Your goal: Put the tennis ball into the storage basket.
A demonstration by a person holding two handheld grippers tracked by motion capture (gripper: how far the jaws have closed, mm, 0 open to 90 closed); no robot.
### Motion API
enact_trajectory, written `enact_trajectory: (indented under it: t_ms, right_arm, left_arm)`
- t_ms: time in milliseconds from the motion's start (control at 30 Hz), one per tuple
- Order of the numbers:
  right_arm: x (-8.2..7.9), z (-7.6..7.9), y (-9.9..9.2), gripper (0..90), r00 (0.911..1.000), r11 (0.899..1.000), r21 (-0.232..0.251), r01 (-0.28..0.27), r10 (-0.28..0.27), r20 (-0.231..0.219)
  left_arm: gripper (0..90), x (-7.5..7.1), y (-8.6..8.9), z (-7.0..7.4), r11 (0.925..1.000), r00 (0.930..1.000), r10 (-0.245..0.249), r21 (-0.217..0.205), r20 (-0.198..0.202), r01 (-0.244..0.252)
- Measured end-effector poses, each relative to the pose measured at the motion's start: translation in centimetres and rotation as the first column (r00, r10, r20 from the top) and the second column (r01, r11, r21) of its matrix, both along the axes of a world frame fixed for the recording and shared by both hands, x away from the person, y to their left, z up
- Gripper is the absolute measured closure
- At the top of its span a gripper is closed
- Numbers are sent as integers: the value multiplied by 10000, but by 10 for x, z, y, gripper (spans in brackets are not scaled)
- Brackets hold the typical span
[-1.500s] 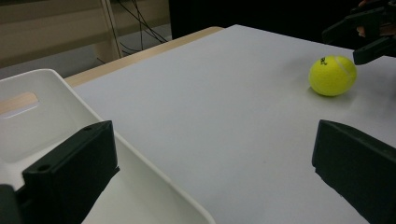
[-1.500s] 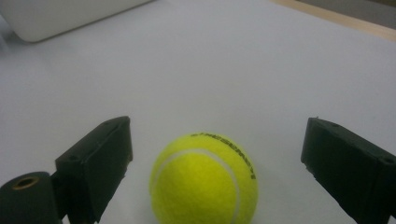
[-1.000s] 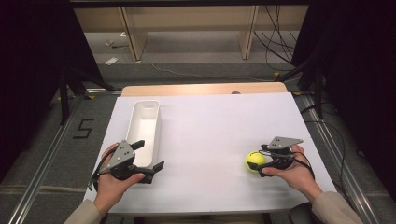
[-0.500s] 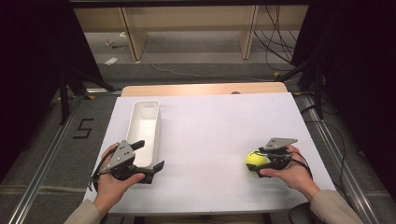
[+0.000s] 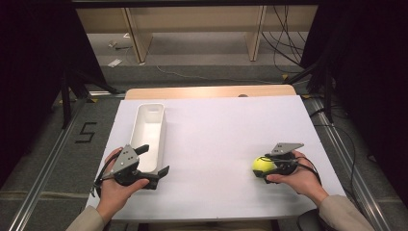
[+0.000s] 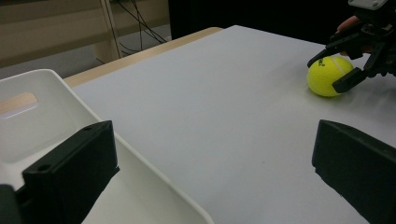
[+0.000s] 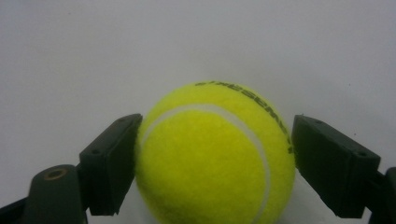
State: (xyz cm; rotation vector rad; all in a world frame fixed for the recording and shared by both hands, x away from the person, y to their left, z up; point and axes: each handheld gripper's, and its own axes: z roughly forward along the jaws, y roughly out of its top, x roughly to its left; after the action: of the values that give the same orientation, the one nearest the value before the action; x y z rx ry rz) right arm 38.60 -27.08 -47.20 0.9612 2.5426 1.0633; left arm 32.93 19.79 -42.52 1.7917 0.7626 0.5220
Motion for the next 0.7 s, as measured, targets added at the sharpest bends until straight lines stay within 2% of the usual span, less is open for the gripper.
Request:
enact_trajectory:
  t_ms: [33,100,567,600,700]
  right_arm:
    - [0,0,0,234,10000,10000,86,-5,5,-26]
    - [0,0,0,244,10000,9999,117,16,-15,-92]
    - [0,2,-1,262,10000,10000,43,39,-39,64]
    - [1,3,-2,263,9998,9996,238,160,-162,80]
    - [0,6,-2,264,9996,9990,419,178,-188,229]
  left_arm:
    - [0,0,0,0,10000,10000,4,-5,-1,-4]
    - [0,0,0,0,10000,10000,23,-26,-19,-23]
    - [0,0,0,0,10000,10000,13,-19,23,-13]
    - [0,0,0,0,10000,10000,23,-27,23,-23]
    - [0,0,0,0,10000,10000,33,-31,19,-33]
